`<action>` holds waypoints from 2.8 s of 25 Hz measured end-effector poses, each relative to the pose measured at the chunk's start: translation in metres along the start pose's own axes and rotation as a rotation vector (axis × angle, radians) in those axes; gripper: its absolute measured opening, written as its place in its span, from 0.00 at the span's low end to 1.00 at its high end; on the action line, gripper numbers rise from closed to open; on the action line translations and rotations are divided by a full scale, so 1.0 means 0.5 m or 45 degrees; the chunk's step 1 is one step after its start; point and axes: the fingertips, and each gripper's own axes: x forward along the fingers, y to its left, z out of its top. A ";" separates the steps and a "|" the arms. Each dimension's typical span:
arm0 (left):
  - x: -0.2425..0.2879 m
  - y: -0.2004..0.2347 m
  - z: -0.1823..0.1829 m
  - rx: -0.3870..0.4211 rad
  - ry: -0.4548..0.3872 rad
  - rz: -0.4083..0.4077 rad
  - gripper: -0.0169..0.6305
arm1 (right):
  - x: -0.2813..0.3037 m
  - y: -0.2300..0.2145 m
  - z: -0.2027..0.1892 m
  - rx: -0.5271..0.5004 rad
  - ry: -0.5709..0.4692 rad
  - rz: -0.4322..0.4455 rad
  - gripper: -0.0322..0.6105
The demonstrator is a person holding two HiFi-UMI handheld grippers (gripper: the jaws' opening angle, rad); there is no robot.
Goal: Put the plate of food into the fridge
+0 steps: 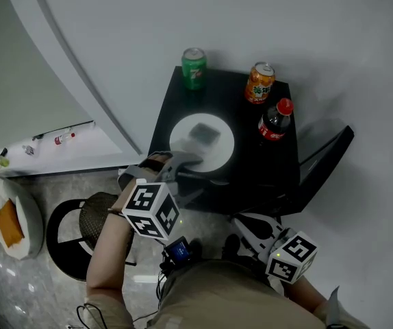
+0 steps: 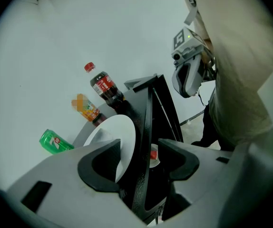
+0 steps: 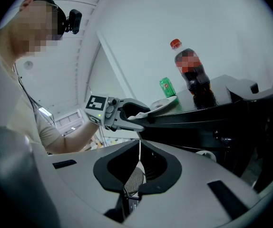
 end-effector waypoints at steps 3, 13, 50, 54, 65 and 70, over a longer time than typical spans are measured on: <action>-0.002 0.000 0.000 0.008 -0.002 0.022 0.42 | 0.003 0.002 -0.002 -0.003 0.001 0.005 0.08; 0.008 0.012 -0.021 0.124 0.107 0.125 0.41 | 0.001 0.005 -0.001 -0.003 -0.002 0.006 0.08; -0.043 -0.036 0.006 0.153 -0.022 0.217 0.16 | 0.086 0.000 0.042 0.472 -0.078 0.137 0.09; -0.048 -0.048 0.010 0.160 -0.034 0.218 0.16 | 0.098 -0.002 0.052 0.631 -0.107 0.182 0.27; -0.063 -0.077 0.025 0.204 -0.077 0.212 0.15 | 0.134 -0.019 0.083 0.827 -0.190 0.175 0.30; -0.067 -0.087 0.032 0.212 -0.101 0.220 0.15 | 0.138 -0.026 0.075 0.889 -0.192 0.146 0.27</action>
